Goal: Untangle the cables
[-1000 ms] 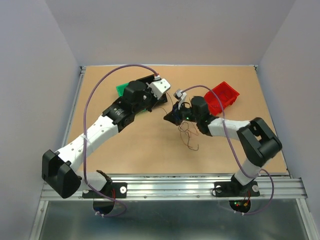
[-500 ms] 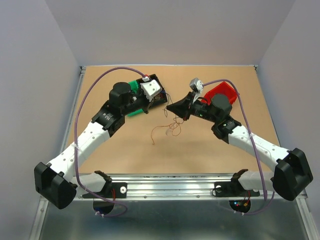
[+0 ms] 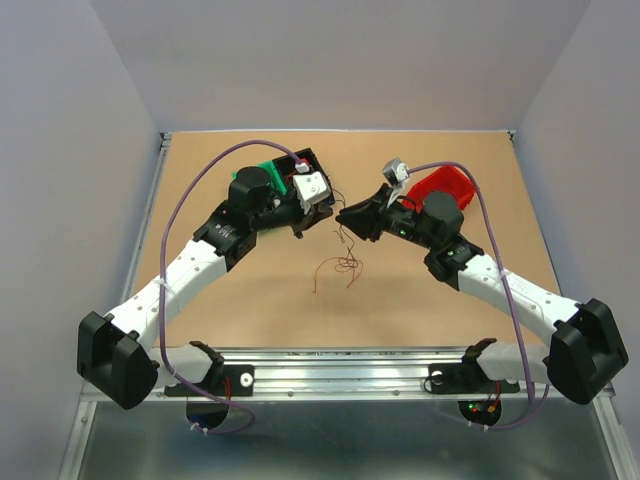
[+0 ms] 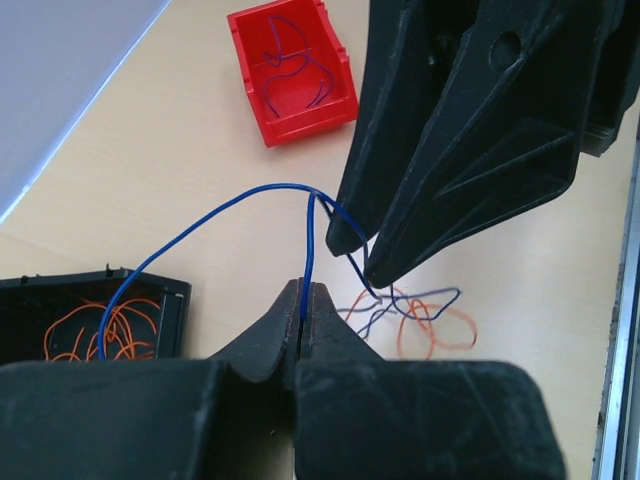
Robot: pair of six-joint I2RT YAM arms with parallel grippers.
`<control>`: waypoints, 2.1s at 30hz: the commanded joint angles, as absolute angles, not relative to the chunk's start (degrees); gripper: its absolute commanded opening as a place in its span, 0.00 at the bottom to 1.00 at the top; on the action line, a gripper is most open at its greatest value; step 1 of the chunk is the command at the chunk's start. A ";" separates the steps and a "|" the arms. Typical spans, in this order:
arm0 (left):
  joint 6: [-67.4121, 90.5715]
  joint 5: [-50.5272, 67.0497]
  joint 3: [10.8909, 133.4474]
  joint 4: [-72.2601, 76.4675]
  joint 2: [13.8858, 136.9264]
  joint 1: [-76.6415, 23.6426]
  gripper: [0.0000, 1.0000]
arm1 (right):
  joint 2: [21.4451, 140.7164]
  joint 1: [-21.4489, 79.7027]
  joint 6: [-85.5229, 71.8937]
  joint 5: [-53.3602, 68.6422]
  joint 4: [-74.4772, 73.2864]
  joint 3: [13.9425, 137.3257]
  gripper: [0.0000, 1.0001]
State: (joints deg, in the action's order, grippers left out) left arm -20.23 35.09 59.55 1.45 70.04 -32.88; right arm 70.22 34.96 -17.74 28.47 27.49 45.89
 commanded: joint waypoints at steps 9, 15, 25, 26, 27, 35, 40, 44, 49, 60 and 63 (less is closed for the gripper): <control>-20.04 41.22 61.43 1.14 70.84 -32.78 0.00 | 69.87 35.16 -15.73 25.49 30.41 43.86 0.35; -20.04 41.75 61.87 0.35 70.58 -32.70 0.00 | 69.17 35.16 -14.42 22.06 30.24 42.80 0.35; -20.39 43.77 63.02 -1.67 71.80 -32.78 0.00 | 71.19 35.16 -12.57 21.18 30.23 42.71 0.37; -20.48 43.94 63.10 -2.10 71.89 -32.78 0.00 | 71.45 35.16 -12.39 20.66 30.23 42.80 0.38; -20.65 43.95 63.28 -2.28 71.89 -32.70 0.00 | 71.46 35.24 -12.22 19.35 30.15 42.63 0.38; -21.62 45.08 65.03 -5.62 73.03 -32.78 0.00 | 71.10 35.16 -10.28 15.73 30.23 41.48 0.38; -22.50 45.18 66.09 -7.82 73.74 -32.70 0.00 | 71.89 35.07 -8.97 13.19 30.06 41.66 0.39; -22.59 46.14 66.62 -8.52 74.00 -32.70 0.00 | 73.47 35.07 -8.53 17.03 30.06 42.71 0.44; -23.29 45.27 67.32 -9.23 75.76 -32.70 0.00 | 74.53 35.16 -9.40 21.53 30.15 43.51 0.01; -22.76 33.49 64.86 -4.57 76.10 -32.70 0.20 | 69.17 35.07 -11.59 18.39 14.25 43.69 0.00; -24.87 31.74 65.30 -6.24 80.13 -32.70 0.40 | 67.85 35.16 -14.76 15.83 12.83 38.95 0.01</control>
